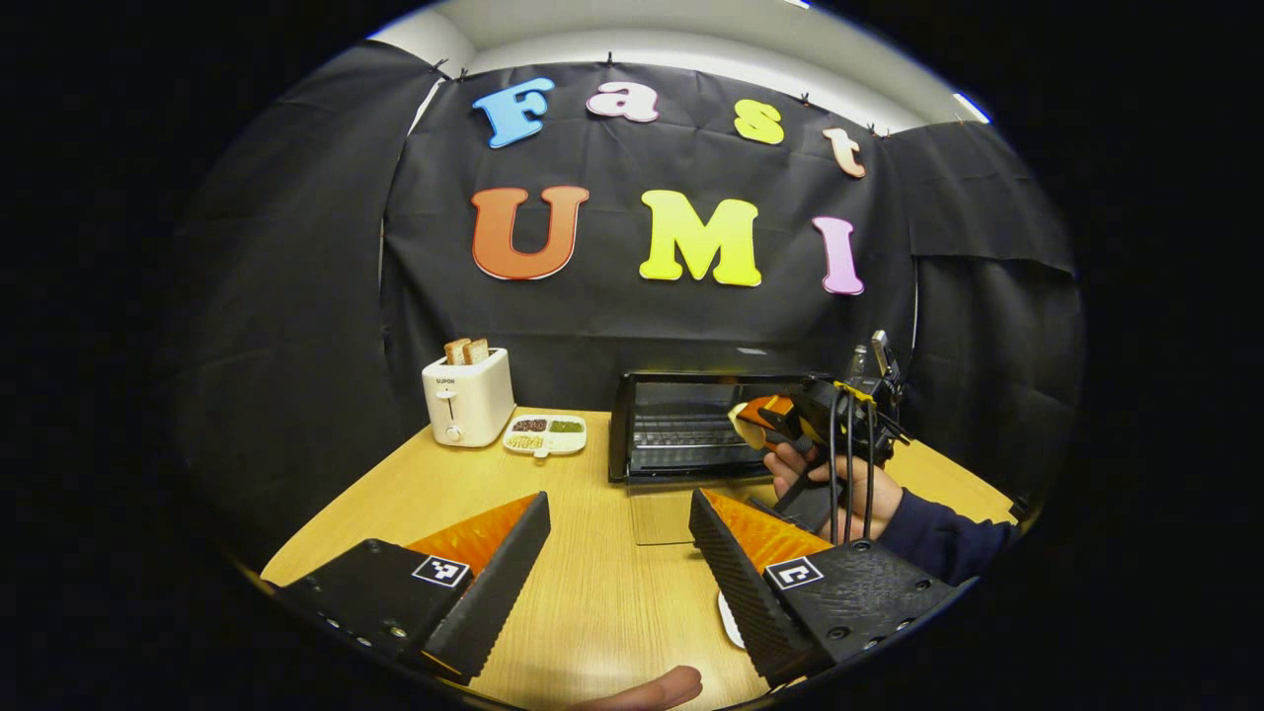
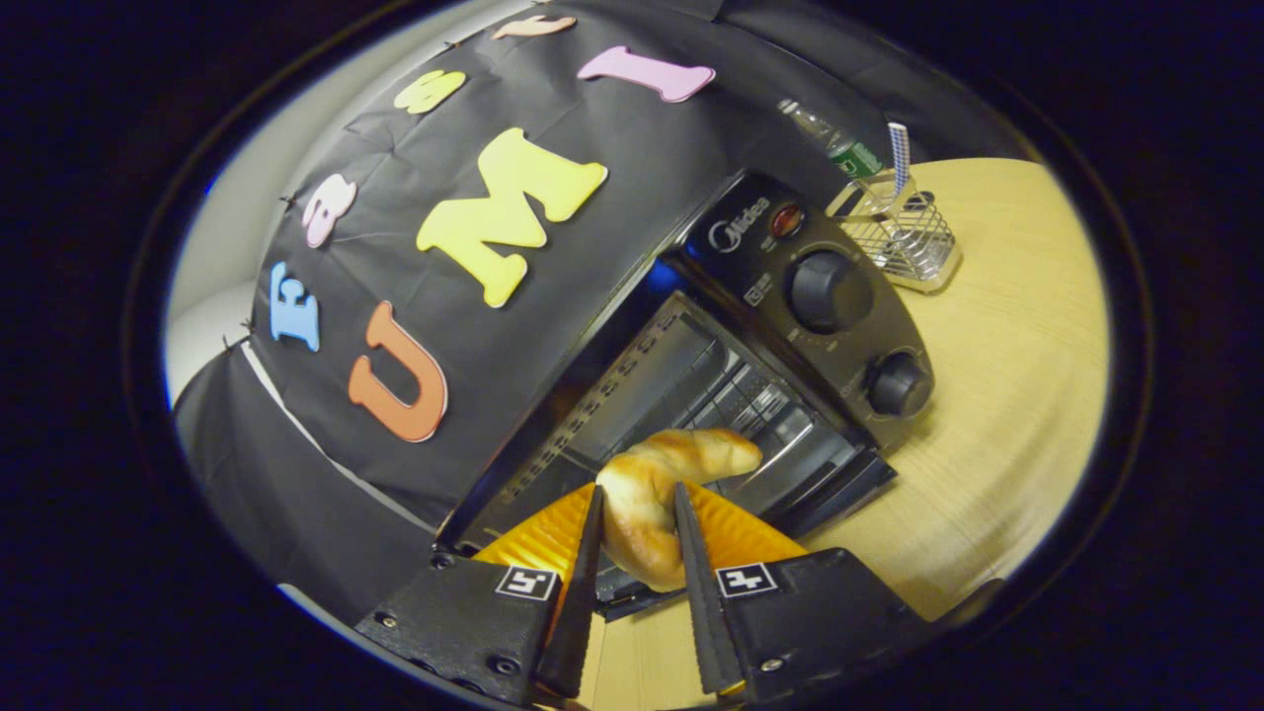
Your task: Open the electric oven with the left hand, put the food in, and close the electric oven.
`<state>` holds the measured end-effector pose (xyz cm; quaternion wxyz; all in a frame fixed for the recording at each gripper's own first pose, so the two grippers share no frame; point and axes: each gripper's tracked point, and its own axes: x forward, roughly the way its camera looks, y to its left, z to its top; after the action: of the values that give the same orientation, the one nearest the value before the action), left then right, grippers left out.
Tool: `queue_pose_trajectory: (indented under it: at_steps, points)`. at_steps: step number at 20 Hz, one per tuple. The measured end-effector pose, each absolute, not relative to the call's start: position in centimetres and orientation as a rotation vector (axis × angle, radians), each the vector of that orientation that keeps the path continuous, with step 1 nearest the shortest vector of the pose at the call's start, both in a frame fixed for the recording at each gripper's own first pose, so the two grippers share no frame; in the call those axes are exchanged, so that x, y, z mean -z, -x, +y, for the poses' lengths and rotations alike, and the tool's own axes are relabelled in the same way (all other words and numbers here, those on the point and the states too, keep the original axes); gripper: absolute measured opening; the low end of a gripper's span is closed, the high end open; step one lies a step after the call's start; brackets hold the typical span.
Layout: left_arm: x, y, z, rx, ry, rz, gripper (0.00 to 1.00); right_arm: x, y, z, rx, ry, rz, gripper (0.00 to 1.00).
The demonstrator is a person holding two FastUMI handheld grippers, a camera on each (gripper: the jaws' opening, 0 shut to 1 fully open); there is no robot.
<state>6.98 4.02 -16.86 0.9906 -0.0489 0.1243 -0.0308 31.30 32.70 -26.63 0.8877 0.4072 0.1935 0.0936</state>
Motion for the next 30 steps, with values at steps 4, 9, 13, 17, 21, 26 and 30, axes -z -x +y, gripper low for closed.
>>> queue_pose_trajectory:
  at_steps: [4, 9, 13, 17, 21, 26, 30]
  points:
    - [18.2, -7.5, 4.9, 0.042, 0.100, 0.285, 0.93, 26.6, -34.6, 34.4, -0.165, -0.676, 0.336, 0.46]
    - [18.9, -8.1, 4.9, 0.040, 0.110, 0.297, 0.93, 26.9, -37.1, 35.6, -0.109, -0.683, 0.300, 0.45]
    - [18.8, -7.9, 4.6, 0.053, 0.105, 0.297, 0.93, 28.9, -37.5, 36.4, -0.074, -0.590, 0.329, 0.46]
    - [18.6, -7.7, 5.0, 0.053, 0.103, 0.291, 0.93, 27.4, -36.7, 35.7, -0.088, -0.579, 0.305, 0.75]
    - [17.8, -6.6, 4.9, 0.051, 0.106, 0.279, 0.93, 26.6, -34.5, 35.6, -0.109, -0.578, 0.335, 0.94]
    - [16.3, -4.2, 4.6, 0.056, 0.099, 0.242, 0.93, 25.1, -29.8, 34.4, -0.151, -0.550, 0.350, 0.99]
    - [15.1, -1.9, 4.5, 0.057, 0.105, 0.223, 0.93, 23.2, -25.1, 33.2, -0.200, -0.452, 0.334, 1.00]
